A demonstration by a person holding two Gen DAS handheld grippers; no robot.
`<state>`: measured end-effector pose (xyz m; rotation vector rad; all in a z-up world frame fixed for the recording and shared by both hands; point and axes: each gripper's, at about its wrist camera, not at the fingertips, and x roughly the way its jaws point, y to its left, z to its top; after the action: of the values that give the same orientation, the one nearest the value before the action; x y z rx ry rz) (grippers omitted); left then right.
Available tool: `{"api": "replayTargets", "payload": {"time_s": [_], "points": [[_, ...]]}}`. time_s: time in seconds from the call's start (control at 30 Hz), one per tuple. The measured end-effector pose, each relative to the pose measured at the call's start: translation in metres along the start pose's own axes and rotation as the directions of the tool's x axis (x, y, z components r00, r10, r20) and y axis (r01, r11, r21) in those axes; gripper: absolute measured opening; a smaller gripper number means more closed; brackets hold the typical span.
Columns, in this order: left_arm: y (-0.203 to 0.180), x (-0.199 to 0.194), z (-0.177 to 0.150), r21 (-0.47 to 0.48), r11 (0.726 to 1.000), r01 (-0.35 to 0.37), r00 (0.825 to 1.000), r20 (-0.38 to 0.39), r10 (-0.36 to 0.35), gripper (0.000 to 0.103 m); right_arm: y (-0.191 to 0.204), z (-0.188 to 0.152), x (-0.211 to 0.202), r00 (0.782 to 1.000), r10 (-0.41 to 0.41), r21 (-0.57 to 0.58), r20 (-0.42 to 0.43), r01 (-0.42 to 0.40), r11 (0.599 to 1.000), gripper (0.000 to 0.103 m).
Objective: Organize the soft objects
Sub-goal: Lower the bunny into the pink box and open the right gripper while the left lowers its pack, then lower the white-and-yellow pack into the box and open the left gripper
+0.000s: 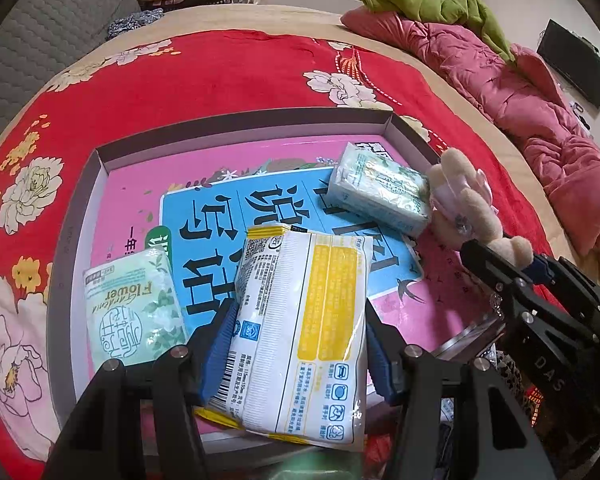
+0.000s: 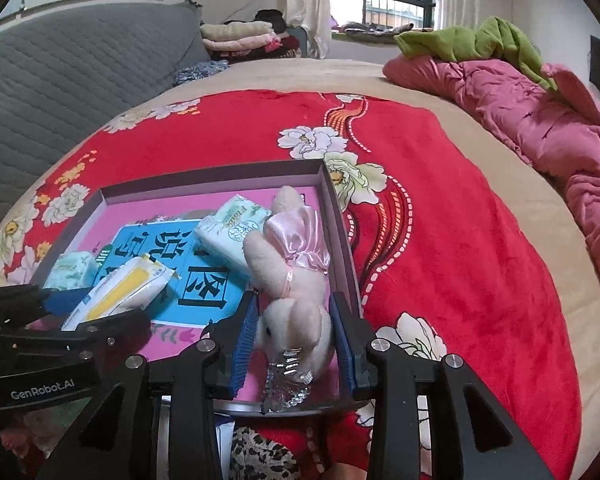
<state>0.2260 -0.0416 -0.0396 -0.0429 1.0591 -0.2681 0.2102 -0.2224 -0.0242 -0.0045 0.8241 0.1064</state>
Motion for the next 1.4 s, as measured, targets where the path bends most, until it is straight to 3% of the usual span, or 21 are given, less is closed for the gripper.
{"api": "replayTargets", "payload": {"time_s": [0.13, 0.27, 0.73, 1.4], "points": [[0.0, 0.0, 0.0, -0.001, 1.0, -0.002, 1.0, 0.0, 0.002, 0.058, -0.002, -0.001, -0.002, 1.0, 0.006, 0.009, -0.001, -0.006, 1.0, 0.039], [0.0, 0.0, -0.001, 0.003, 1.0, -0.007, 1.0, 0.0, 0.007, 0.058, -0.003, -0.002, -0.005, 1.0, -0.001, 0.003, -0.001, 0.001, 1.0, 0.05], [-0.003, 0.0, -0.001, 0.012, 1.0, -0.023, 1.0, 0.0, 0.023, 0.059, -0.005, -0.005, -0.032, 0.997, -0.067, -0.031, 0.04, 0.068, 0.997, 0.055], [-0.005, -0.006, -0.003, 0.03, 0.999, -0.04, 0.999, -0.013, 0.041, 0.059, -0.008, -0.013, -0.049, 0.997, -0.064, -0.025, 0.041, 0.065, 0.998, 0.065]]}}
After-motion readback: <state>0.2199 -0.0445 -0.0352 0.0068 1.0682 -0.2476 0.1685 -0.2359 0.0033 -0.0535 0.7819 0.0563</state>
